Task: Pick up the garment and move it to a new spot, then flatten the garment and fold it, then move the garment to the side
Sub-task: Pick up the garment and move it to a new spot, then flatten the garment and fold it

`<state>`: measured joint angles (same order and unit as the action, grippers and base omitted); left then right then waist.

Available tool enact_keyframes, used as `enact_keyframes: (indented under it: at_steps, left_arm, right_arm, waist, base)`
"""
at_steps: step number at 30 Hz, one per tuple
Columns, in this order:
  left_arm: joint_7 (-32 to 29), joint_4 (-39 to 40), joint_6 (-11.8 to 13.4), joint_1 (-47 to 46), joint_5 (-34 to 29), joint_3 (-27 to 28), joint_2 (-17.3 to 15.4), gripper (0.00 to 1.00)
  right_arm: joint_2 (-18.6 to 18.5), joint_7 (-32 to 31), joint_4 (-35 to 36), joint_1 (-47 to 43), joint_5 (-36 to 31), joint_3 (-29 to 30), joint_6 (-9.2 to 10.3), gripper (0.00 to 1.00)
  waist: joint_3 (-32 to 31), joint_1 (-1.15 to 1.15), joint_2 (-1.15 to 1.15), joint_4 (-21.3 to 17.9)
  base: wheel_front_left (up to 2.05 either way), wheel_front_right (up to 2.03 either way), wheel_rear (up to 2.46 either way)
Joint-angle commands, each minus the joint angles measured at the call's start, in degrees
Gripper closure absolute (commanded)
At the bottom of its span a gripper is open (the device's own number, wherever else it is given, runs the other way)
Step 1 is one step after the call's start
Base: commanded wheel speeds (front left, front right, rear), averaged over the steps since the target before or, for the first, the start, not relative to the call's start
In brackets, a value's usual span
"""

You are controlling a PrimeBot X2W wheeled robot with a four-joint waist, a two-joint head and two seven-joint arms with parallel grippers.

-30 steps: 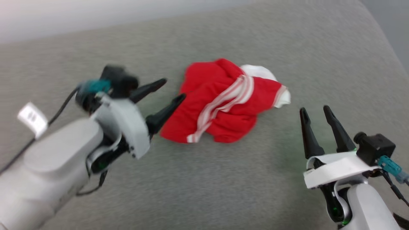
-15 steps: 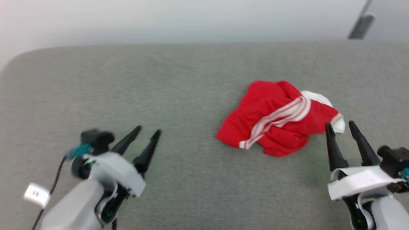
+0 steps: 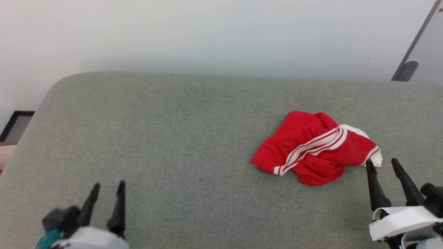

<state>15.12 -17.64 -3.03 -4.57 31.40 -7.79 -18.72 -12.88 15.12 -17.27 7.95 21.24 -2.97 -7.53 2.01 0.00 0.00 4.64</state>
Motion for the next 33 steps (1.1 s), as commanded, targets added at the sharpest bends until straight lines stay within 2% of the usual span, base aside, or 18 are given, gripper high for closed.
enact_keyframes:
  at_steps: [1,9,14,22,33]
  left_arm:
    - [0.0,1.1,-0.1,1.2,-1.2,1.4,0.8,0.0]
    - [0.0,9.3,-1.7,7.3,-11.5,10.7,5.1,0.0]
    - [0.0,11.9,-2.8,8.8,-15.7,12.0,6.5,0.0]
    - [0.0,11.4,-3.9,9.3,-17.5,12.9,9.0,0.0]
    - [0.0,11.2,-4.5,9.1,-18.4,13.3,9.9,0.0]
  right_arm:
    - [-0.1,0.0,0.3,-0.6,0.1,0.2,0.08,0.0]
    - [0.1,0.0,2.9,0.1,-1.2,0.4,0.08,0.0]
    - [0.4,0.0,3.5,0.3,-1.3,0.1,0.07,0.0]
    - [1.1,0.0,3.6,-0.3,-1.5,0.6,0.08,0.0]
    - [1.5,0.0,3.4,-0.1,-1.5,0.5,0.08,0.0]
  waist:
    - [-0.3,0.0,0.0,-0.6]
    - [-0.9,0.0,0.0,-2.3]
    - [-1.1,0.0,0.0,-3.1]
    - [-0.7,0.0,0.0,-3.2]
    - [-0.6,0.0,0.0,-2.8]
  base:
    - [0.0,0.0,0.0]
    - [0.0,0.0,0.0]
    - [0.0,0.0,0.0]
    - [0.0,0.0,0.0]
    - [0.0,0.0,0.0]
